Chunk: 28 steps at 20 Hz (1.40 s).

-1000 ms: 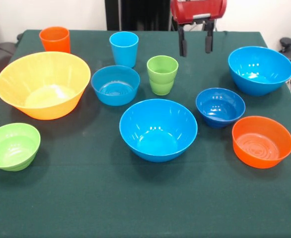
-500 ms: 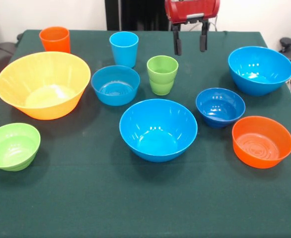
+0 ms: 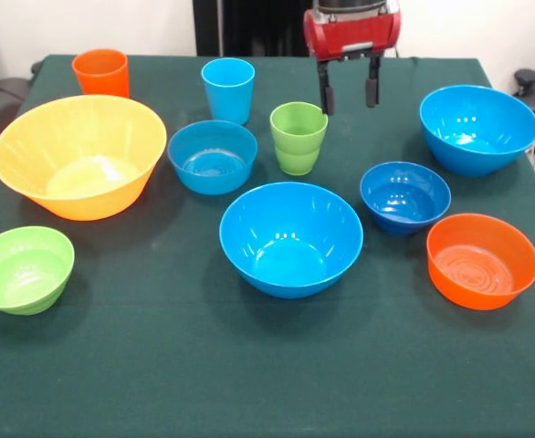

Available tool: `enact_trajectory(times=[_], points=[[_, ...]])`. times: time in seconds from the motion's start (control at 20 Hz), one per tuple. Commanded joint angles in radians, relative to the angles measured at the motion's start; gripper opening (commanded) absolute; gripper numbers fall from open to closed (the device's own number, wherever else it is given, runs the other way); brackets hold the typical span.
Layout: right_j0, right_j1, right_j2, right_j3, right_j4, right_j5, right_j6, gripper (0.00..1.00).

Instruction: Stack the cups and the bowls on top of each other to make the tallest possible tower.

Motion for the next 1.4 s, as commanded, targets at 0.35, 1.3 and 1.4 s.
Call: enact_trajectory(times=[0.35,1.3,1.4], points=[[-0.045,0.095,0.037,-0.109,-0.123,0.138,-0.183,1.0],[-0.069,0.127,0.068,-0.139,-0.139,0.181,-0.19,1.0],[-0.075,0.136,0.072,-0.138,-0.138,0.177,-0.191,1.0]])
